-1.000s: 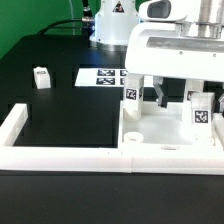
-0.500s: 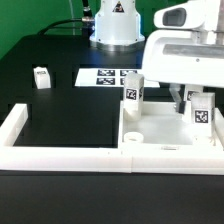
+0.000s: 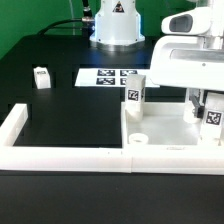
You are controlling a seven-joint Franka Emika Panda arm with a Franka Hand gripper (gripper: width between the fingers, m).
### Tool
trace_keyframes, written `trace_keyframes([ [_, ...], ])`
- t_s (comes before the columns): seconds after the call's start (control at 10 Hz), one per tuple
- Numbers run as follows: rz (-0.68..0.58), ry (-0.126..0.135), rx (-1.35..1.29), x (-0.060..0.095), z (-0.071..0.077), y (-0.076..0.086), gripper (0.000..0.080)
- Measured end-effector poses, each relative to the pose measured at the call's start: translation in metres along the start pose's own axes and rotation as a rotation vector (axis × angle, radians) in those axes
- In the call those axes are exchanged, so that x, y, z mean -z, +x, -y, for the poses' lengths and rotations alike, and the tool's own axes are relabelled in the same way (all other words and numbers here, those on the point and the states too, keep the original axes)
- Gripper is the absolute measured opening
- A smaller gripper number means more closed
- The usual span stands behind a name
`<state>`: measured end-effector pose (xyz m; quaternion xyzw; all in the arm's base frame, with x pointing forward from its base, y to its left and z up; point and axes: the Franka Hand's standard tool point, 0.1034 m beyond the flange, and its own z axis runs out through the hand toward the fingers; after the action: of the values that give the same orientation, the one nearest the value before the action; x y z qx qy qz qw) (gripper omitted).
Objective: Assemble square table
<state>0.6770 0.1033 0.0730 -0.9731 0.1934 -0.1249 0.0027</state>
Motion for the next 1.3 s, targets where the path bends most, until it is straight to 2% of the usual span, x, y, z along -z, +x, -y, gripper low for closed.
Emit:
trace_keyframes([
  [0.5,-0.001,-0.006,-0.356,-0.002,-0.006,0.002,0.0287],
  [0.6,0.014,0.01,-0.541,-0.003,-0.011,0.004,0.0287],
  [0.8,0.064,0.015,-0.834,-0.004,-0.015,0.005,0.0287],
  [1.0,0.085,0.034,-1.044,-0.006,-0.023,0.006,0.0287],
  [1.2,0.089,0.026,-1.097,-0.006,-0.025,0.005,0.0288],
  [1.3,0.088,0.026,-1.092,-0.007,-0.025,0.005,0.0349],
])
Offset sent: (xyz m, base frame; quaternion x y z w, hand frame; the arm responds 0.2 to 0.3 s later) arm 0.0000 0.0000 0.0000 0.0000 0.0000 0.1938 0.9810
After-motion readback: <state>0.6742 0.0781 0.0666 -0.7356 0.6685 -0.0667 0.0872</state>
